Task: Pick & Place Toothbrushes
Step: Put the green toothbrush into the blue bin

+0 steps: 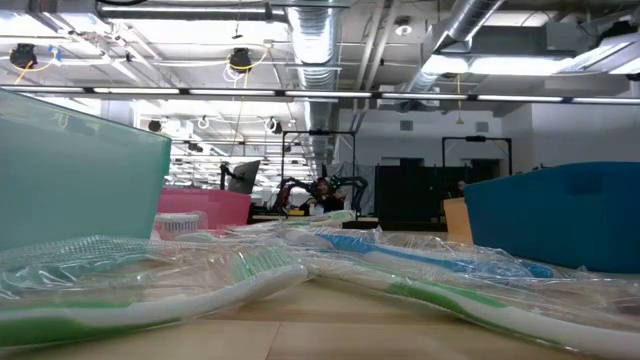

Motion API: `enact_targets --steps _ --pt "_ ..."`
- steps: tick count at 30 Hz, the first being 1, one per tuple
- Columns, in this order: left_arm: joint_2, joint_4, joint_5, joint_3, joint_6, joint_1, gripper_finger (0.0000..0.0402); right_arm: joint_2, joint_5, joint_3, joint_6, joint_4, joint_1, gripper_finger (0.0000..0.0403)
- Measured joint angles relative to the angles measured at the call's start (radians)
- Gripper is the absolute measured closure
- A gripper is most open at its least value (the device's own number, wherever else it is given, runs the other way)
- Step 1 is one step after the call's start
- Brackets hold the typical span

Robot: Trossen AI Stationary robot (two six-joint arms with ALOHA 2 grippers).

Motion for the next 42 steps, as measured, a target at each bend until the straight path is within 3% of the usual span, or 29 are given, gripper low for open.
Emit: enact_targets --steps 16,21,24,29,33,36,39,42 --pt "-0.001 -0.030 -0.003 0.002 0.001 0.000 0.0180 0.000 0.000 0.000 0.015 -0.008 -0.010 0.0272" --pt "0.026 -0.511 -0.151 0.177 0.005 0.000 0.0196 0.000 0.000 0.000 0.016 -0.011 -0.010 0.0272" --pt "0.071 -0.715 -0.217 0.241 0.002 -0.009 0.0210 0.000 0.000 0.000 0.016 -0.024 -0.014 0.0272" --pt "0.105 -0.729 -0.211 0.252 0.011 -0.017 0.0227 0.000 0.000 -0.001 0.072 -0.068 -0.051 0.0272" --pt "0.108 -0.765 -0.217 0.252 -0.043 -0.012 0.0233 0.000 0.097 -0.001 0.286 -0.165 -0.142 0.0272" --pt "0.093 -0.858 -0.218 0.251 -0.143 -0.010 0.0234 0.001 0.109 -0.002 0.376 -0.272 -0.228 0.0272" --pt "0.090 -0.906 -0.220 0.252 -0.220 -0.005 0.0234 0.033 0.087 0.001 0.344 -0.274 -0.288 0.0272" --pt "0.093 -0.919 -0.220 0.251 -0.279 -0.008 0.0234 0.084 0.000 0.001 0.289 -0.259 -0.335 0.0272"
